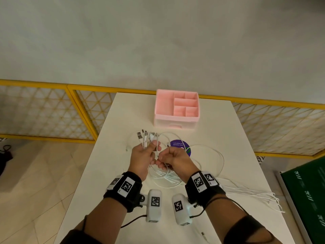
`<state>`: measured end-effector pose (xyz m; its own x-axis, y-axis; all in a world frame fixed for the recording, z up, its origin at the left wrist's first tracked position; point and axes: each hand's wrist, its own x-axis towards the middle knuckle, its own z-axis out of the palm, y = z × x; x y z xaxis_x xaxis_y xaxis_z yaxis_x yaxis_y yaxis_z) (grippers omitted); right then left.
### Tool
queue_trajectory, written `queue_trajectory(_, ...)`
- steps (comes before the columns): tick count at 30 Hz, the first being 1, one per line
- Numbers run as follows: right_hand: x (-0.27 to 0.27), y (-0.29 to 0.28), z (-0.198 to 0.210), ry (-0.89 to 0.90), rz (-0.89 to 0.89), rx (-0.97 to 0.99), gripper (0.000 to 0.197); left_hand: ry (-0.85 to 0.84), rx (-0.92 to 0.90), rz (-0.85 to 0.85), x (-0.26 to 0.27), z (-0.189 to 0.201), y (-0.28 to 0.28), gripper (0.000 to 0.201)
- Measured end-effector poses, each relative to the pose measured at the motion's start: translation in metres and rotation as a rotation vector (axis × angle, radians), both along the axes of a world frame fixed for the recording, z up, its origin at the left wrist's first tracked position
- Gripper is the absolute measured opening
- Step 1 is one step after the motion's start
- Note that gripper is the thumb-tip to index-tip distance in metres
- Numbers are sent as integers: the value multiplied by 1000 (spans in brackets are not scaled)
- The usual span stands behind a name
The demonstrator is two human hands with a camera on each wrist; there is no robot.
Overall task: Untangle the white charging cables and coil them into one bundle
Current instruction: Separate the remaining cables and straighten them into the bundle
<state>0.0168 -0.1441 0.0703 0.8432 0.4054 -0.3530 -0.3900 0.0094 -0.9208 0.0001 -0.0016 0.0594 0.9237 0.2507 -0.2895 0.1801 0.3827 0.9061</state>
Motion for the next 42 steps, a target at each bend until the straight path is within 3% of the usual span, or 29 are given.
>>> queue_trajectory(2,6,-2,-1,88,18,-37,19,-4,-14,-15,-2,-1,-1,22)
queue_trajectory(7,41,2,4,346,-162,173,61,-6,64,-192,-15,-8,-6,25)
queue_trajectory(9,57,6,18,322,-265,288,53,29,93,-235,-22,-12,-9,25)
queue_trajectory(11,71,10,37,240,-343,369,33,57,87,-210,-28,-18,-5,26)
queue_trajectory(15,89,16,67,14,-402,407,13,80,96,-142,-28,-27,7,23)
queue_trajectory(21,98,13,91,-175,-381,234,30,97,101,-153,-23,-28,9,24)
queue_trajectory(27,96,-1,102,-131,-303,335,28,113,128,-97,-16,-31,11,26)
queue_trajectory(30,98,-13,103,45,-281,164,14,122,133,-81,-13,-32,10,26)
queue_trajectory(32,98,-21,101,151,-227,-19,26,139,146,-74,-12,-34,10,27)
queue_trajectory(36,97,-28,107,175,-133,-183,24,174,140,-42,-12,-40,8,30)
queue_trajectory(39,97,-29,121,27,-129,107,24,194,110,-9,-13,-45,11,30)
queue_trajectory(42,98,-27,134,-136,-256,462,22,198,106,0,-10,-43,10,25)
